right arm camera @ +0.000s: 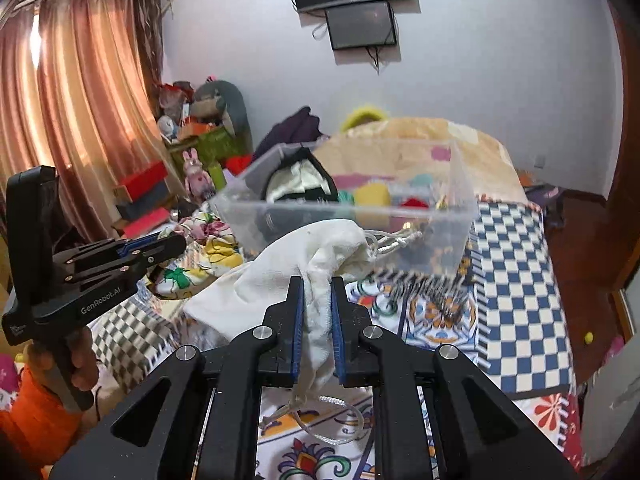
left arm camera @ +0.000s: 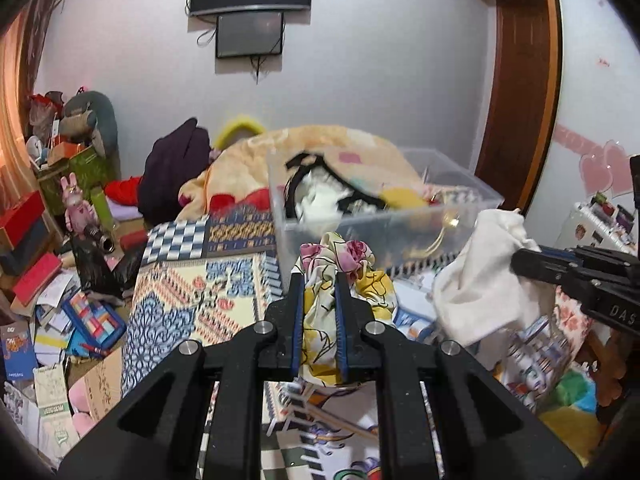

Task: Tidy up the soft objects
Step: 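Lower white cloth into box with right tool while left tool drops floral cloth in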

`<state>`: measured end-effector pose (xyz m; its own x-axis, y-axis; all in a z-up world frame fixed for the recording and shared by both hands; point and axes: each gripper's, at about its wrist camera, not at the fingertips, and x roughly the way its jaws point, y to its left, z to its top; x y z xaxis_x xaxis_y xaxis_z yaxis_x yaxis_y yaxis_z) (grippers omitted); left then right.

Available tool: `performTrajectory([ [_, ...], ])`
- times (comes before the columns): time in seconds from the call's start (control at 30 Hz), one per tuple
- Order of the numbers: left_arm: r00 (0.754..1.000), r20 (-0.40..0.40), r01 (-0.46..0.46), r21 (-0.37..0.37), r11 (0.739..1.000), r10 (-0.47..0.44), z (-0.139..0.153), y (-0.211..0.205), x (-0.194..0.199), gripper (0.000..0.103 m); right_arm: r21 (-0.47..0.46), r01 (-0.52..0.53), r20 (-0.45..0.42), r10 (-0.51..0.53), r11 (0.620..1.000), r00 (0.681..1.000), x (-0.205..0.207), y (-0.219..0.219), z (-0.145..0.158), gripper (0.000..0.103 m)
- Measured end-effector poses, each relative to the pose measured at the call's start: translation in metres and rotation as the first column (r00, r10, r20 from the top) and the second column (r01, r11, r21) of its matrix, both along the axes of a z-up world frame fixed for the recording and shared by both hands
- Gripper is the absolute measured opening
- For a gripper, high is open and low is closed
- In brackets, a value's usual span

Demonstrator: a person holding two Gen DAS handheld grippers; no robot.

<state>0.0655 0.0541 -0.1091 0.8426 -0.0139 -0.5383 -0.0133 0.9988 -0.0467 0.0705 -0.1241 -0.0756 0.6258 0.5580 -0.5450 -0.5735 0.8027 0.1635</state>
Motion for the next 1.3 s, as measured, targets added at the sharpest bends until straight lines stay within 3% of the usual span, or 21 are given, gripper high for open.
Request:
performTrajectory([
  [0.37, 0.994, 0.111, -0.011, -0.026, 1.000, 0.014, 0.046, 0.002, 0.028, 0.013, 0.035, 0.049, 0.126, -0.053, 0.998, 0.991, 0.016, -0.007, 0.041, 0.011],
  [0.6, 0.990, 0.138, -0.025, -0.045, 0.999, 0.031, 0.059, 0.005, 0.052, 0.013, 0.043, 0.099, 0.183, -0.105, 0.994, 0.977, 0.040, -0.006, 0.057, 0.011],
  [0.8, 0.995, 0.094, -0.026, -0.063, 0.998, 0.032, 0.051, 0.004, 0.083, 0.013, 0.018, 0.131, 0.184, -0.132, 0.991, 0.974, 0.061, 0.003, 0.056, 0.012],
  [1.0, 0.999, 0.029, -0.035, -0.031, 0.999, 0.036, 0.031, -0.001, 0.112, 0.013, -0.025, 0.136, 0.154, -0.131, 0.990, 0.979, 0.081, 0.013, 0.044, 0.012],
  [1.3, 0.998, -0.064, -0.022, -0.048, 0.999, 0.018, 0.005, -0.001, 0.140, 0.013, -0.158, 0.139, 0.113, -0.122, 0.978, 0.986, 0.104, 0.030, 0.018, 0.012],
])
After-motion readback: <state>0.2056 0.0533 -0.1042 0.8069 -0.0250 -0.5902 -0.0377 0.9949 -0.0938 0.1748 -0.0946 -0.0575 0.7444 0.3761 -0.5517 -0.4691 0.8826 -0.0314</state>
